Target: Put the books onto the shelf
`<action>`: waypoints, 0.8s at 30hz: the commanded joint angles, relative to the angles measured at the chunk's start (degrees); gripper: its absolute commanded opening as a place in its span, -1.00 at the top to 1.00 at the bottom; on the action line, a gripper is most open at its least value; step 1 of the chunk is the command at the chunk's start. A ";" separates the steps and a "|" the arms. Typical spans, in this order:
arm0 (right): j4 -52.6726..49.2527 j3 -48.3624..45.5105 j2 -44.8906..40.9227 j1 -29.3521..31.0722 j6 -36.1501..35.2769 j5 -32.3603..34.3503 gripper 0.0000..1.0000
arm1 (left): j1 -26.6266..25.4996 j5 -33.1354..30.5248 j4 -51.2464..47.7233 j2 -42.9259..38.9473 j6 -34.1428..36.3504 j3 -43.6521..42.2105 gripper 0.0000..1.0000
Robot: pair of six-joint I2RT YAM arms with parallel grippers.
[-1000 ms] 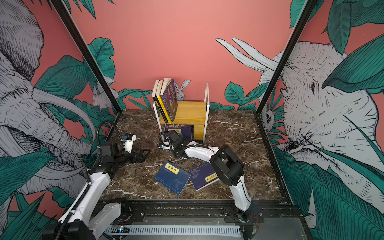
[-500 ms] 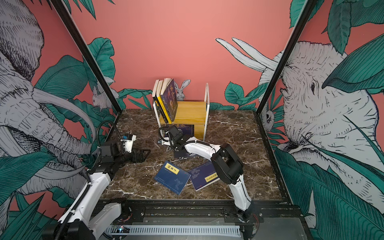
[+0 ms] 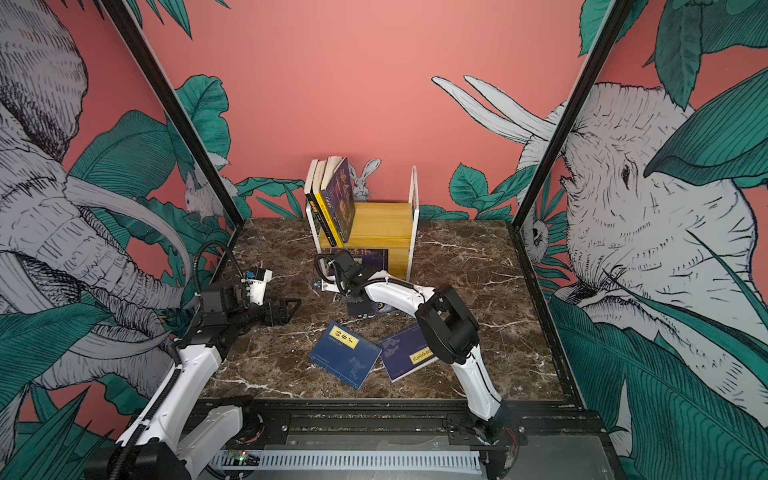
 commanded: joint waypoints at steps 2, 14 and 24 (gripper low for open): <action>-1.67 1.75 1.64 -0.61 0.40 0.12 -0.45 | -0.01 0.34 0.30 0.19 0.64 -0.17 -0.99; -0.18 4.28 3.48 -1.69 -0.47 4.39 -0.24 | -0.02 0.63 0.45 0.65 0.89 -0.36 -0.99; 0.47 6.87 4.75 -2.20 -0.65 4.66 -0.12 | -0.01 0.53 0.96 0.55 0.91 -0.73 -0.99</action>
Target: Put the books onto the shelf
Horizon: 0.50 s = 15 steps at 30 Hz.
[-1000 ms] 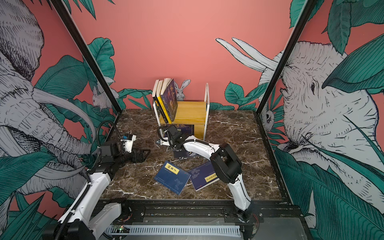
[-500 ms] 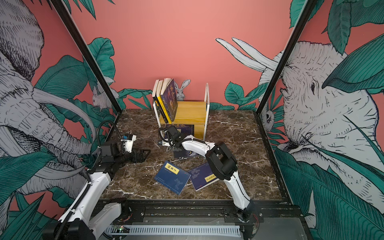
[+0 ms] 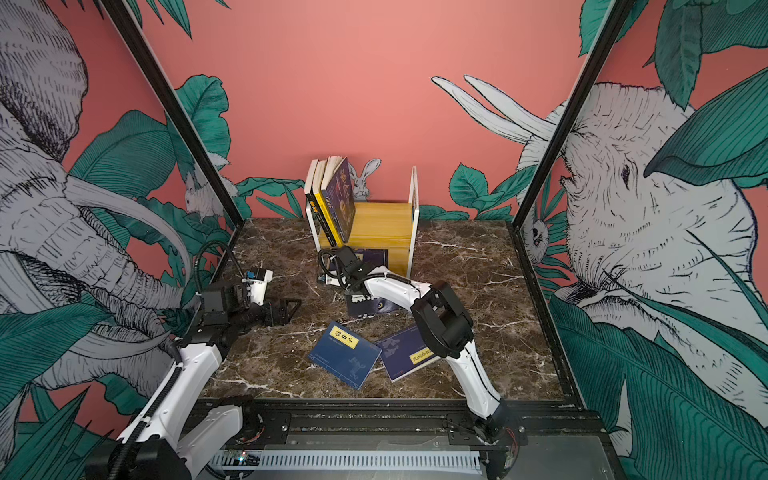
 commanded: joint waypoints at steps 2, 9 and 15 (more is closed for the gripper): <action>1.48 2.56 1.35 -0.38 -0.57 0.64 -0.11 | 0.00 0.63 0.81 -0.32 0.84 -0.77 -0.99; 1.39 3.98 2.25 -1.14 -0.97 0.33 -0.11 | 0.00 0.63 0.86 -0.48 0.79 -0.99 -0.99; 1.14 4.92 2.78 -1.52 -1.43 0.32 -0.11 | 0.00 0.63 1.05 -0.54 0.77 -1.02 -0.99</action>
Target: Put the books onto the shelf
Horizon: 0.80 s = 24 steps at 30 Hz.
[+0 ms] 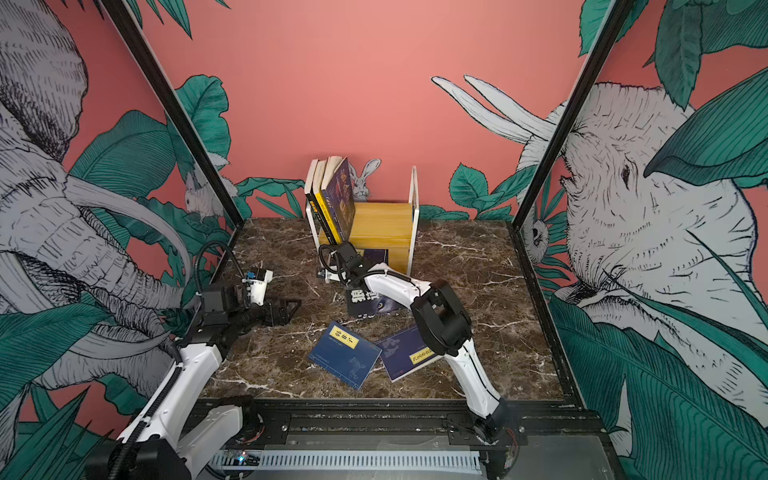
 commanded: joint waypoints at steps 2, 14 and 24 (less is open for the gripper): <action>0.15 2.12 1.09 -0.45 -0.32 0.27 -0.11 | 0.01 0.63 0.64 -0.37 0.77 -0.70 -0.99; -3.24 -3.21 -3.45 -0.67 -1.99 0.20 -0.18 | -0.03 0.63 1.11 -0.63 0.67 -1.24 -0.99; -2.70 -8.35 -7.30 -2.14 -1.35 0.17 -0.05 | -0.02 0.63 0.75 -0.39 0.80 -0.97 -0.99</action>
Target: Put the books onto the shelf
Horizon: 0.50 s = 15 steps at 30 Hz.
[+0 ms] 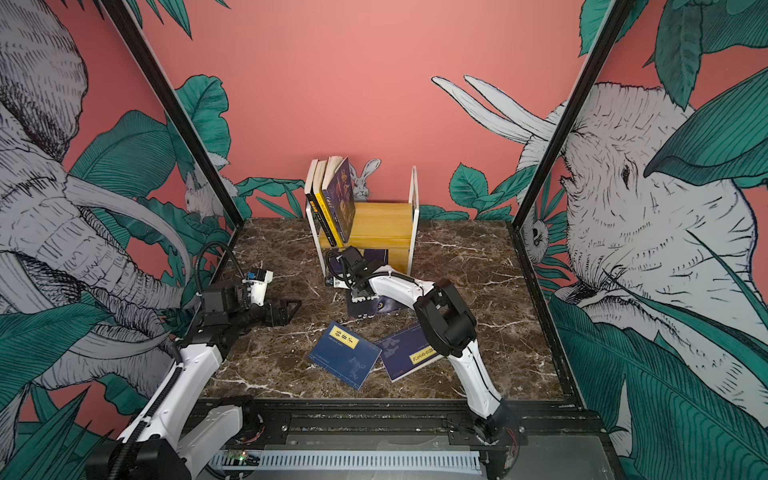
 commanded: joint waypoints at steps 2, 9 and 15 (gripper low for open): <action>1.02 -2.59 -4.85 -1.66 0.24 0.33 0.01 | 0.00 0.61 1.16 -0.56 0.85 -1.06 -0.99; 1.24 -3.54 -5.15 -2.38 -0.28 1.23 0.16 | 0.05 0.61 1.11 -0.72 0.85 -1.04 -0.99; 2.28 -5.01 -6.19 -2.92 -0.63 1.11 0.33 | 0.09 0.61 0.84 -0.65 0.79 -0.97 -0.99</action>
